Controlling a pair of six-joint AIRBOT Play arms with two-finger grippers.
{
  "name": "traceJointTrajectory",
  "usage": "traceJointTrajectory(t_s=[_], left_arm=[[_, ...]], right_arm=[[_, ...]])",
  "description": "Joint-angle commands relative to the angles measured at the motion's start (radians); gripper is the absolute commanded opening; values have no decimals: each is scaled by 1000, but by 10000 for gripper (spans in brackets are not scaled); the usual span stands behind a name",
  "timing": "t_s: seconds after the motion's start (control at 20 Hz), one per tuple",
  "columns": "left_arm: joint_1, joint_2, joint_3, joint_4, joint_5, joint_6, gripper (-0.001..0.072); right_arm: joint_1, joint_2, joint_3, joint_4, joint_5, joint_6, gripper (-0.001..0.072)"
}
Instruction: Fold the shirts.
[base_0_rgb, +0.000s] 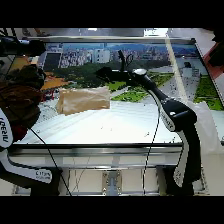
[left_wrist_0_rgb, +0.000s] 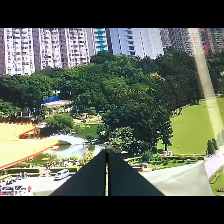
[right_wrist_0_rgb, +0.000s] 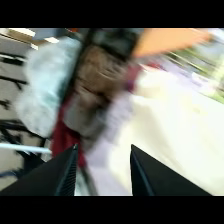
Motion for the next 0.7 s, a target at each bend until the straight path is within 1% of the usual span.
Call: traceJointTrajectory(t_s=[0.0,0.05,0.1,0.15,0.2,0.25,0.3,0.4,0.55,0.65], left_arm=[[0,0,1,0,4,6,14],[0,0,1,0,10,6,14],[0,0,1,0,14,6,14],[0,0,1,-1,14,6,14],[0,0,1,-1,12,6,14],[0,0,1,-1,8,6,14],[0,0,1,0,0,6,14],[0,0,1,0,-11,11,14],[0,0,1,0,-11,13,14],[0,0,1,0,-10,21,14]], right_arm=[[-113,-9,-3,-557,239,366,438],[-110,-13,-18,-563,237,357,438],[-103,-13,-36,-529,209,329,449],[-92,-13,-54,-497,166,294,508],[-79,-13,-64,-496,122,270,588],[-66,-17,-71,-503,76,268,614],[-53,-23,-72,-501,37,269,614],[-22,-38,-72,-451,-35,267,615],[29,-66,-72,-346,-118,229,615],[59,-88,-72,-256,-140,203,613]])
